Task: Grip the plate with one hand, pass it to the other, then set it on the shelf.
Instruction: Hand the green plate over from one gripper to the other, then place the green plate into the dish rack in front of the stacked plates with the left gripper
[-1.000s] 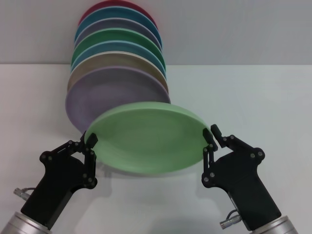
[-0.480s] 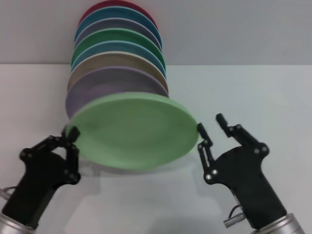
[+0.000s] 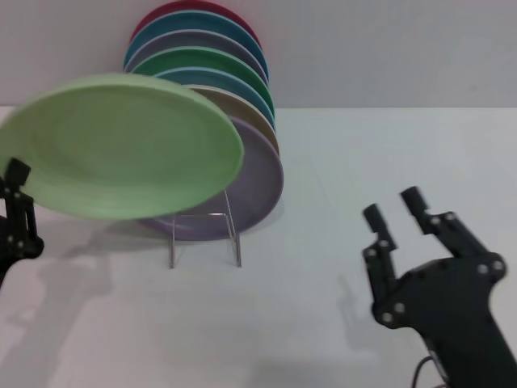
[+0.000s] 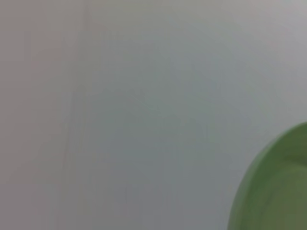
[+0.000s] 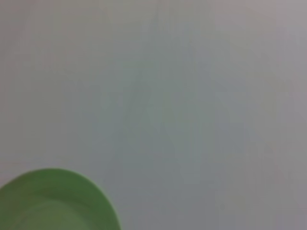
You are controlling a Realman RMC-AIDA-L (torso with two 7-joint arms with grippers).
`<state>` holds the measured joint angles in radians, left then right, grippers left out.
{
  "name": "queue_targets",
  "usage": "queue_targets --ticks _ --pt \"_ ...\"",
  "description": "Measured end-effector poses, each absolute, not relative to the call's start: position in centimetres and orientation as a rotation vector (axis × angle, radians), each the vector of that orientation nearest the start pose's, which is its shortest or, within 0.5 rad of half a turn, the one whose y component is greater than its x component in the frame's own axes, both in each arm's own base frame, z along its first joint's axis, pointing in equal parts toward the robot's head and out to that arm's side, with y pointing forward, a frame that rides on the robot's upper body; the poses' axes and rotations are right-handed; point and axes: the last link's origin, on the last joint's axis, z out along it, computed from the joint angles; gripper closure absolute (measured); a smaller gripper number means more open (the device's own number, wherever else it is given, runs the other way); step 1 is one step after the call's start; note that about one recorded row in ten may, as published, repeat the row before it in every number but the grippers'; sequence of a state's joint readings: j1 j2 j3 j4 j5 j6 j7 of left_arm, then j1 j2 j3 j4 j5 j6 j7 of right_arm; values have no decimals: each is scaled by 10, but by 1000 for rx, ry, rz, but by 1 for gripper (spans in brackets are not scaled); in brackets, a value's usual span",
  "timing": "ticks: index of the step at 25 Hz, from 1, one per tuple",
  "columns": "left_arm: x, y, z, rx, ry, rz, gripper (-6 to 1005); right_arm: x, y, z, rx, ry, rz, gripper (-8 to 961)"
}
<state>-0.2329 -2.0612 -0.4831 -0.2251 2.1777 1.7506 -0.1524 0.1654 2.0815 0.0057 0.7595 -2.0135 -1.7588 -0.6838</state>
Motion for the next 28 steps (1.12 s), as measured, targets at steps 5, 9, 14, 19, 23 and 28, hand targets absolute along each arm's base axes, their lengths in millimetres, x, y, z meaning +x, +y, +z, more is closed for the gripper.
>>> queue_targets --ticks 5,9,14,19,23,28 --pt "-295 242 0 -1597 -202 -1090 956 203 164 -72 -1573 -30 973 647" --pt "-291 249 -2 -1622 -172 -1086 957 214 168 -72 -1573 -24 918 647" --pt "-290 259 -2 -1652 -131 -1041 957 229 174 -67 -1564 47 903 647" --pt "-289 265 -6 -1674 -74 -964 956 240 177 -64 -1559 80 887 646" --pt "-291 270 -13 -1721 -23 -869 950 244 178 -62 -1549 87 867 646" --pt "-291 270 -18 -1747 3 -838 940 244 179 -62 -1545 86 864 646"
